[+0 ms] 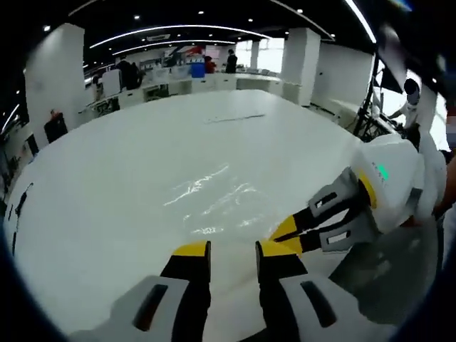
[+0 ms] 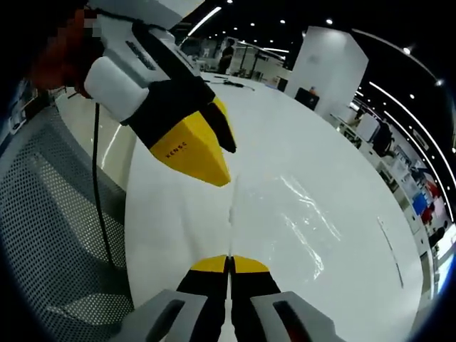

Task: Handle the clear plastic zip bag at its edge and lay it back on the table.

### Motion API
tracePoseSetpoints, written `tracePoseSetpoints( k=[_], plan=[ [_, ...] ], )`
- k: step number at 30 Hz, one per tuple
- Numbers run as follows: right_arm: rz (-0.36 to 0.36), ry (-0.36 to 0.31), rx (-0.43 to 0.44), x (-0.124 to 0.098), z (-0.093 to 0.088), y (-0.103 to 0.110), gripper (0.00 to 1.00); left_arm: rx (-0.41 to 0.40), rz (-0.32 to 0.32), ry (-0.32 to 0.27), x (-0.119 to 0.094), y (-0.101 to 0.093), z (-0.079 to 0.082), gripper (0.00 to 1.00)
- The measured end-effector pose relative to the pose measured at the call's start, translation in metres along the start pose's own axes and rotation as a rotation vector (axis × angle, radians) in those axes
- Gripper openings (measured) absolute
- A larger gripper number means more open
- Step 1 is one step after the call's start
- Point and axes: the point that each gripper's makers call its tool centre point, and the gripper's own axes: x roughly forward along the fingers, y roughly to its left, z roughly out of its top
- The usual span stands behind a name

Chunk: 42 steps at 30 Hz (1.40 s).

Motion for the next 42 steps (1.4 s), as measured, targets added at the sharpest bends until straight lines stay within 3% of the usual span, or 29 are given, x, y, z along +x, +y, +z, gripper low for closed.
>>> tracePoseSetpoints(
  k=[6, 7, 11, 18, 23, 27, 35, 42],
  plan=[
    [0.001, 0.003, -0.007, -0.001, 0.000, 0.001, 0.00, 0.227, 0.006, 0.014, 0.000, -0.010, -0.001, 0.28],
    [0.003, 0.005, -0.008, -0.001, -0.001, 0.002, 0.00, 0.276, 0.000, 0.020, -0.001, -0.021, -0.001, 0.28],
    [0.006, 0.011, -0.011, 0.002, -0.003, 0.002, 0.00, 0.381, -0.016, 0.048, 0.000, -0.028, -0.005, 0.28],
    [0.005, 0.016, -0.015, 0.002, -0.003, 0.000, 0.00, 0.632, 0.046, 0.081, 0.005, -0.019, -0.003, 0.31],
    [0.008, 0.025, -0.025, 0.004, -0.006, 0.002, 0.00, 0.754, 0.045, 0.082, 0.006, -0.019, 0.002, 0.31],
    [0.012, 0.027, -0.045, 0.002, -0.004, 0.004, 0.00, 0.916, 0.023, 0.123, 0.011, -0.023, -0.004, 0.29],
    [0.015, 0.029, -0.079, -0.001, -0.001, 0.007, 0.00, 1.028, -0.011, 0.157, 0.018, -0.028, -0.015, 0.18],
    [-0.007, 0.010, -0.078, -0.006, 0.006, 0.000, 0.00, 1.008, -0.021, 0.182, 0.020, -0.026, -0.020, 0.01]
  ],
)
